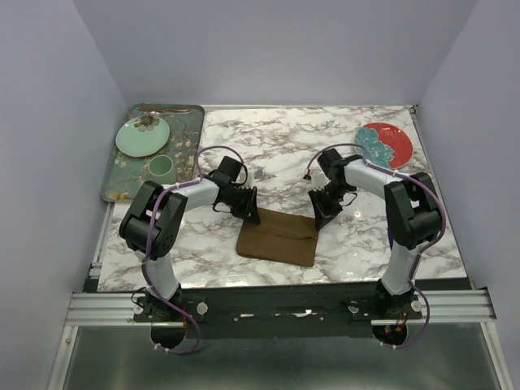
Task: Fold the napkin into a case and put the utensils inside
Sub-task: Fold the lower triangle-folded napkin at the center of the board.
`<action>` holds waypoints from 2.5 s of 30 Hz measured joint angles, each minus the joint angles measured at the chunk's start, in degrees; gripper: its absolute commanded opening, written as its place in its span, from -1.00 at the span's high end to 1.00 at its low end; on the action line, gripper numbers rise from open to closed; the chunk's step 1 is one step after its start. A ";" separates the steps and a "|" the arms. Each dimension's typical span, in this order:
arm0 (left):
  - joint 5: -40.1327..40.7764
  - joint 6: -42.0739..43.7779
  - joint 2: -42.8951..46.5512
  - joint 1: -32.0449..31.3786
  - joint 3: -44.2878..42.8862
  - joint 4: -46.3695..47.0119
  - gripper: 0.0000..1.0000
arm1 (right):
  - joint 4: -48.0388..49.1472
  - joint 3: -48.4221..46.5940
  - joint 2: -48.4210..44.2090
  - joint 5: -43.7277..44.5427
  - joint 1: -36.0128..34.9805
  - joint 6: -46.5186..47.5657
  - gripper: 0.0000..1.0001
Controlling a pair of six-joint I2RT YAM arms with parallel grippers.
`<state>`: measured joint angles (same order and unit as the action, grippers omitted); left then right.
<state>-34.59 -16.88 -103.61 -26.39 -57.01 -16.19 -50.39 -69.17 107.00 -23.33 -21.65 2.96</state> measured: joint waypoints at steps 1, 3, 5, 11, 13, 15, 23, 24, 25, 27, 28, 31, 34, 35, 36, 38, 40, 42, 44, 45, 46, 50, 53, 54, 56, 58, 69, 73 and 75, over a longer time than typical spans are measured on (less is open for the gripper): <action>-0.02 -0.28 0.00 0.02 0.13 0.22 0.65 | 0.28 0.07 0.44 0.13 -0.11 -0.07 0.87; -0.39 -0.83 0.46 0.07 0.81 1.14 0.52 | 0.52 0.07 1.53 0.17 -0.15 -0.48 0.87; -0.70 -1.44 1.73 0.39 2.36 2.62 0.44 | 0.35 -0.24 1.95 0.13 -0.09 -1.05 0.87; -1.29 1.79 10.93 1.92 6.32 4.04 0.28 | -0.74 -5.57 5.16 1.33 -0.20 -0.96 0.87; -1.25 6.86 14.29 2.01 5.95 4.02 0.26 | -0.61 -8.17 6.34 2.43 -0.33 -0.17 0.87; -1.03 12.57 16.79 1.42 4.79 3.13 0.25 | -0.09 -9.81 6.88 3.26 -0.33 0.59 0.87; 3.58 23.23 14.38 -3.93 2.32 0.37 0.41 | 0.11 -12.44 6.19 3.82 -0.33 2.27 0.81; 3.91 22.71 13.31 -4.00 1.97 0.35 0.43 | -0.17 -12.44 5.75 3.56 -0.35 2.27 0.80; 4.20 21.18 11.30 -4.00 1.31 0.33 0.47 | -0.39 -12.44 5.29 3.41 -0.37 2.27 0.78; 4.44 18.49 8.41 -4.00 0.92 0.50 0.50 | -0.48 -12.37 4.39 3.13 -0.55 2.23 0.72; 4.57 16.65 6.67 -3.96 0.90 0.46 0.52 | -0.46 -12.24 4.07 3.04 -0.70 2.19 0.71; 4.66 13.11 3.85 -4.00 0.94 0.24 0.56 | -0.11 -10.71 3.50 2.99 -1.57 2.27 0.70; 4.61 9.99 3.06 -3.98 0.94 0.48 0.61 | 0.00 -8.33 3.52 3.02 -2.25 2.27 0.70; 4.61 9.53 2.99 -4.00 0.94 0.55 0.62 | -0.02 -7.48 3.52 3.06 -2.38 2.23 0.70; 4.59 8.17 2.67 -4.00 0.94 0.79 0.64 | -0.02 -6.80 3.58 3.08 -2.51 2.21 0.70; 4.57 7.10 2.34 -3.96 0.90 1.03 0.66 | -0.04 -6.14 3.58 3.08 -2.64 2.05 0.70; 4.55 5.60 2.05 -3.93 0.85 1.36 0.65 | 0.00 -5.81 3.58 3.08 -2.64 1.90 0.70; 4.52 4.48 1.81 -3.93 0.76 1.57 0.60 | 0.37 -5.25 3.58 3.08 -2.78 1.46 0.71; 3.96 3.28 1.60 -3.80 0.74 2.08 0.43 | 0.70 -4.79 3.58 3.06 -2.82 1.11 0.72; 3.72 2.91 1.57 -3.67 0.76 2.21 0.37 | 0.98 -4.50 3.56 3.13 -2.91 1.07 0.72; 2.21 1.99 1.64 -3.02 1.18 3.17 0.28 | 1.14 -4.35 3.56 3.19 -3.02 1.01 0.72; -2.60 -2.58 4.44 0.24 5.77 8.79 0.18 | 1.77 -3.61 3.23 3.52 -3.13 0.92 0.72; -5.77 -7.28 6.91 1.92 6.05 13.09 0.15 | 2.27 -3.15 2.82 3.74 -3.21 0.92 0.72; -7.06 -9.01 7.26 1.73 5.75 15.56 0.15 | 2.34 -3.10 2.78 3.80 -3.23 0.94 0.72; -8.81 -13.07 6.99 0.48 4.63 20.09 0.15 | 2.45 -2.99 2.67 4.00 -3.30 0.96 0.72; -9.97 -16.50 5.49 -1.51 3.48 24.41 0.17 | 2.64 -2.84 2.51 4.24 -3.45 0.98 0.72; -12.13 -31.30 -12.15 -5.33 1.22 39.10 0.20 | 3.15 -2.45 2.23 4.52 -3.54 0.94 0.70; -14.93 -32.74 -14.08 -2.75 1.88 41.51 0.08 | 3.17 -2.45 2.23 4.59 -3.54 0.74 0.68; -16.63 -33.14 -14.10 -1.31 3.06 43.21 0.03 | 3.17 -2.45 2.23 4.63 -3.54 0.46 0.67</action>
<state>-51.22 -50.02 -117.71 -27.70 -53.95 27.03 -47.22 -71.61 109.23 -18.70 -25.19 3.42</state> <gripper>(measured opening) 0.436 0.156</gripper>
